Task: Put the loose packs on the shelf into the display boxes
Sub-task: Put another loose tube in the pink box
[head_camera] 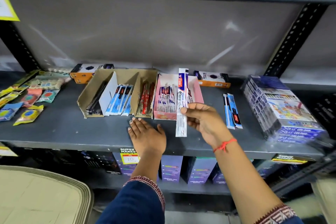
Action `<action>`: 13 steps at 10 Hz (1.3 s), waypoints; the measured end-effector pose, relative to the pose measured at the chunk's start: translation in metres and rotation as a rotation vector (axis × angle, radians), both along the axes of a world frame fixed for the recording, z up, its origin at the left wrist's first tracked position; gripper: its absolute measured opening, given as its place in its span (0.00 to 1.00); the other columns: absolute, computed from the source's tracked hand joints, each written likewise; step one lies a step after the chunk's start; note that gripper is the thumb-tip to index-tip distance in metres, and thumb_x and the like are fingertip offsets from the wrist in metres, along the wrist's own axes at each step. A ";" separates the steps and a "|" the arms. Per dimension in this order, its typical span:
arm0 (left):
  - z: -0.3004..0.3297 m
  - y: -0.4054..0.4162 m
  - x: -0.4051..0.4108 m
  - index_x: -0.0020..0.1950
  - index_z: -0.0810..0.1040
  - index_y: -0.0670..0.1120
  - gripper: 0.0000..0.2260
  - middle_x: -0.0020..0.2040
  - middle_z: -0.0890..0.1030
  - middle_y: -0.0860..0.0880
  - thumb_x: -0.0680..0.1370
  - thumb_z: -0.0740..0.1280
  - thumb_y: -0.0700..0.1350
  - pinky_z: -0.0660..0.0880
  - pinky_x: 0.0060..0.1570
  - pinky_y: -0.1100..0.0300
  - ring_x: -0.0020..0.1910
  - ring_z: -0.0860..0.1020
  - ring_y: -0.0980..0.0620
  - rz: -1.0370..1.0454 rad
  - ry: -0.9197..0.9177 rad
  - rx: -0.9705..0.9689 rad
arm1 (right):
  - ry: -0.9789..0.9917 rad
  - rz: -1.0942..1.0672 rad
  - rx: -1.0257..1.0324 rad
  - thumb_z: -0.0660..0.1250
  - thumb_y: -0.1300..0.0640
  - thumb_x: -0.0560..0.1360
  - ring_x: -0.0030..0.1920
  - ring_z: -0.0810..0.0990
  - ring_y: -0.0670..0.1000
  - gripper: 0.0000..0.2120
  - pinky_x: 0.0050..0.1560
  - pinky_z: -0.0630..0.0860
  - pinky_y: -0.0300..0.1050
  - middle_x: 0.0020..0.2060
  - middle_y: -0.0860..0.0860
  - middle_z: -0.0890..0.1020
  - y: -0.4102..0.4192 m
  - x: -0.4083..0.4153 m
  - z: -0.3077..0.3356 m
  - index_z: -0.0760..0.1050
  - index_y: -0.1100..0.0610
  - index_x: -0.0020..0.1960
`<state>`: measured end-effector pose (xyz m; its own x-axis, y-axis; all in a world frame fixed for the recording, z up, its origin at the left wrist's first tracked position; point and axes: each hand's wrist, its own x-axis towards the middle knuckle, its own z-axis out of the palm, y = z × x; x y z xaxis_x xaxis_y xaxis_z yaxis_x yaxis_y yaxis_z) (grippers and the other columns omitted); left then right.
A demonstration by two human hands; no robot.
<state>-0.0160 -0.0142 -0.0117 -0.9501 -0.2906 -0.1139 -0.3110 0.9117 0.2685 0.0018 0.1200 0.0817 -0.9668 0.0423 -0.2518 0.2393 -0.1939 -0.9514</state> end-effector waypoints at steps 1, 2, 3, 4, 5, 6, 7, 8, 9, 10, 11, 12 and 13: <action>-0.001 -0.001 0.000 0.75 0.44 0.35 0.32 0.78 0.46 0.37 0.80 0.48 0.55 0.42 0.75 0.49 0.77 0.45 0.41 -0.002 0.029 0.018 | 0.020 0.045 -0.013 0.69 0.68 0.70 0.23 0.76 0.39 0.10 0.27 0.73 0.29 0.21 0.44 0.81 -0.006 0.006 0.000 0.77 0.56 0.34; -0.001 -0.001 0.000 0.75 0.44 0.35 0.32 0.78 0.46 0.38 0.80 0.48 0.55 0.42 0.75 0.50 0.77 0.45 0.42 0.003 0.028 0.033 | 0.026 0.064 -0.018 0.69 0.68 0.70 0.22 0.76 0.38 0.11 0.27 0.74 0.29 0.21 0.44 0.81 -0.008 0.007 -0.001 0.76 0.56 0.33; -0.001 -0.002 0.000 0.75 0.44 0.35 0.32 0.78 0.46 0.37 0.80 0.48 0.55 0.42 0.75 0.50 0.77 0.45 0.42 0.004 0.029 0.040 | 0.022 0.061 -0.017 0.69 0.68 0.70 0.22 0.76 0.39 0.12 0.27 0.74 0.30 0.21 0.45 0.81 -0.011 0.006 -0.003 0.76 0.55 0.32; 0.001 -0.002 0.001 0.75 0.44 0.35 0.32 0.78 0.46 0.37 0.80 0.48 0.55 0.42 0.75 0.50 0.77 0.45 0.42 0.004 0.034 0.056 | 0.016 0.044 -0.018 0.69 0.69 0.70 0.23 0.77 0.39 0.12 0.27 0.75 0.30 0.21 0.45 0.81 -0.012 0.004 -0.006 0.76 0.56 0.32; 0.002 -0.002 0.002 0.75 0.43 0.35 0.32 0.78 0.46 0.37 0.80 0.48 0.55 0.42 0.75 0.50 0.77 0.45 0.41 -0.004 0.032 0.055 | 0.020 0.042 -0.019 0.69 0.70 0.71 0.22 0.78 0.38 0.12 0.27 0.75 0.30 0.21 0.45 0.81 -0.014 0.002 -0.007 0.77 0.56 0.33; 0.002 -0.002 0.001 0.75 0.43 0.35 0.32 0.78 0.46 0.37 0.80 0.48 0.55 0.42 0.76 0.49 0.77 0.45 0.41 -0.006 0.028 0.057 | 0.009 0.036 -0.010 0.69 0.69 0.70 0.23 0.78 0.38 0.12 0.27 0.76 0.30 0.22 0.45 0.82 -0.013 -0.001 -0.008 0.77 0.56 0.33; 0.003 -0.002 0.001 0.75 0.43 0.35 0.32 0.77 0.45 0.37 0.80 0.47 0.55 0.42 0.75 0.49 0.77 0.45 0.41 -0.008 0.017 0.055 | -0.026 -0.017 0.004 0.69 0.69 0.70 0.22 0.78 0.40 0.10 0.27 0.76 0.31 0.22 0.45 0.82 -0.009 -0.009 -0.008 0.77 0.56 0.34; 0.004 -0.003 -0.001 0.75 0.42 0.35 0.32 0.77 0.45 0.37 0.80 0.46 0.55 0.42 0.75 0.49 0.77 0.44 0.41 -0.013 0.001 0.041 | -0.054 -0.107 0.033 0.68 0.71 0.71 0.19 0.76 0.41 0.11 0.24 0.74 0.31 0.19 0.47 0.81 0.001 -0.029 -0.004 0.77 0.58 0.34; 0.003 -0.003 -0.001 0.75 0.42 0.35 0.32 0.77 0.45 0.37 0.80 0.46 0.55 0.42 0.75 0.49 0.77 0.45 0.41 -0.009 0.009 0.051 | -0.090 -0.161 0.115 0.68 0.71 0.71 0.21 0.74 0.45 0.11 0.22 0.73 0.31 0.16 0.47 0.79 0.011 -0.055 0.003 0.75 0.59 0.34; 0.001 -0.002 -0.001 0.75 0.43 0.35 0.32 0.78 0.46 0.37 0.80 0.47 0.54 0.42 0.75 0.49 0.77 0.45 0.41 0.002 0.034 0.049 | -0.116 -0.163 0.162 0.66 0.72 0.72 0.27 0.70 0.48 0.12 0.21 0.71 0.33 0.16 0.49 0.78 0.016 -0.079 0.005 0.71 0.60 0.35; 0.000 -0.001 -0.002 0.75 0.43 0.36 0.32 0.78 0.46 0.37 0.80 0.47 0.55 0.42 0.75 0.49 0.77 0.45 0.42 0.007 0.040 0.040 | -0.159 -0.133 0.291 0.66 0.73 0.72 0.29 0.70 0.49 0.11 0.27 0.71 0.38 0.29 0.55 0.75 0.014 -0.101 -0.004 0.70 0.60 0.36; -0.001 -0.001 -0.002 0.75 0.43 0.36 0.32 0.78 0.46 0.38 0.80 0.46 0.55 0.41 0.75 0.50 0.77 0.45 0.42 0.013 0.057 0.044 | -0.199 -0.103 0.404 0.66 0.73 0.72 0.28 0.71 0.50 0.12 0.31 0.73 0.42 0.30 0.56 0.73 0.008 -0.118 -0.015 0.70 0.60 0.34; -0.003 0.000 -0.002 0.76 0.44 0.36 0.32 0.78 0.47 0.38 0.78 0.44 0.56 0.41 0.75 0.50 0.77 0.45 0.42 0.022 0.068 0.046 | -0.215 -0.070 0.503 0.65 0.73 0.72 0.29 0.73 0.52 0.11 0.39 0.77 0.48 0.32 0.56 0.76 0.003 -0.127 -0.029 0.70 0.61 0.36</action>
<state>-0.0182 -0.0147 -0.0151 -0.9496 -0.3070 -0.0635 -0.3103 0.8910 0.3314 -0.1256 0.1225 0.0530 -0.8862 0.2713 -0.3756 0.4417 0.2497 -0.8617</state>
